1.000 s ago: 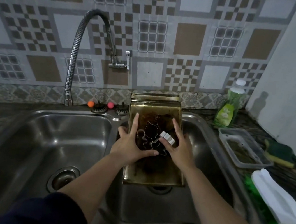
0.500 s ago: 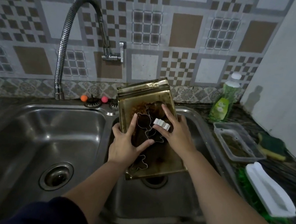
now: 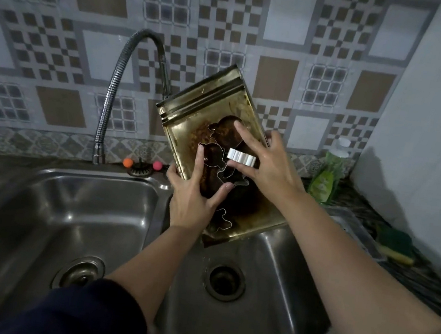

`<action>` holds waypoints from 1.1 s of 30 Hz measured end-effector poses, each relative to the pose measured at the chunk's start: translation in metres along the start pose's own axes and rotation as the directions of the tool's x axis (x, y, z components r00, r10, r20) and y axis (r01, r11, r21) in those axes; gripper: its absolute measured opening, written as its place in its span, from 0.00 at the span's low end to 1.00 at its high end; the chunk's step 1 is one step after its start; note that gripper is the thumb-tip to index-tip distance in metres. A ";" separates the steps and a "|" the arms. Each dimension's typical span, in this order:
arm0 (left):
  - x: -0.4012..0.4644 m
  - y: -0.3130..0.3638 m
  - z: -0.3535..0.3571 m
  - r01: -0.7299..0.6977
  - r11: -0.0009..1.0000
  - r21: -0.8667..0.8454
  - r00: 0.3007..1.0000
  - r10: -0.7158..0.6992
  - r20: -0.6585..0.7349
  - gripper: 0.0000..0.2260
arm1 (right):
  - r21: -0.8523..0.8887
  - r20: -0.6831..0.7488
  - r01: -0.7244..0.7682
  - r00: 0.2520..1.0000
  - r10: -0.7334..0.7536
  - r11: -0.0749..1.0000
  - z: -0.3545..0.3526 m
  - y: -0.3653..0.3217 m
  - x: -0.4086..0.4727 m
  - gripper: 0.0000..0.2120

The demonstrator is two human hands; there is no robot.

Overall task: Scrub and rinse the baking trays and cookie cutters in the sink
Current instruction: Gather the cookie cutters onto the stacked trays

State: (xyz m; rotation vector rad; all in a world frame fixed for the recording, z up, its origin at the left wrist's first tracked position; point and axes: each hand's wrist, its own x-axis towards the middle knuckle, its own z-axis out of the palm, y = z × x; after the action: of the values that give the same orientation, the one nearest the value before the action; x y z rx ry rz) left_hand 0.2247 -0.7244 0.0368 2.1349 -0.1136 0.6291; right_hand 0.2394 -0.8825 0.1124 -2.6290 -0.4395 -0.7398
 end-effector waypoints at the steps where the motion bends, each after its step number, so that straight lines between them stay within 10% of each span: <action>1: 0.003 0.003 -0.002 -0.007 1.000 -0.018 1.000 0.007 -0.018 0.41 | -0.030 -0.010 0.025 1.000 -0.026 0.999 -0.006 -0.004 0.003 0.35; 14: 0.034 0.021 -0.079 -0.219 0.973 -0.072 0.965 0.205 -0.165 0.41 | -0.116 -0.250 0.155 0.952 -0.180 0.981 -0.052 -0.082 0.017 0.37; 33: 0.008 -0.081 -0.253 -0.232 0.958 0.166 0.964 0.249 -0.090 0.41 | 0.072 -0.227 0.033 0.974 -0.016 0.997 0.019 -0.257 -0.011 0.36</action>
State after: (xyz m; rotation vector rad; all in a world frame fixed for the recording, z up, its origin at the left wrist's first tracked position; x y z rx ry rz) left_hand 0.1559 -0.4767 0.1034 2.2484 -0.2759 0.9240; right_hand 0.1389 -0.6497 0.1595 -2.4370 -0.4254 -0.9983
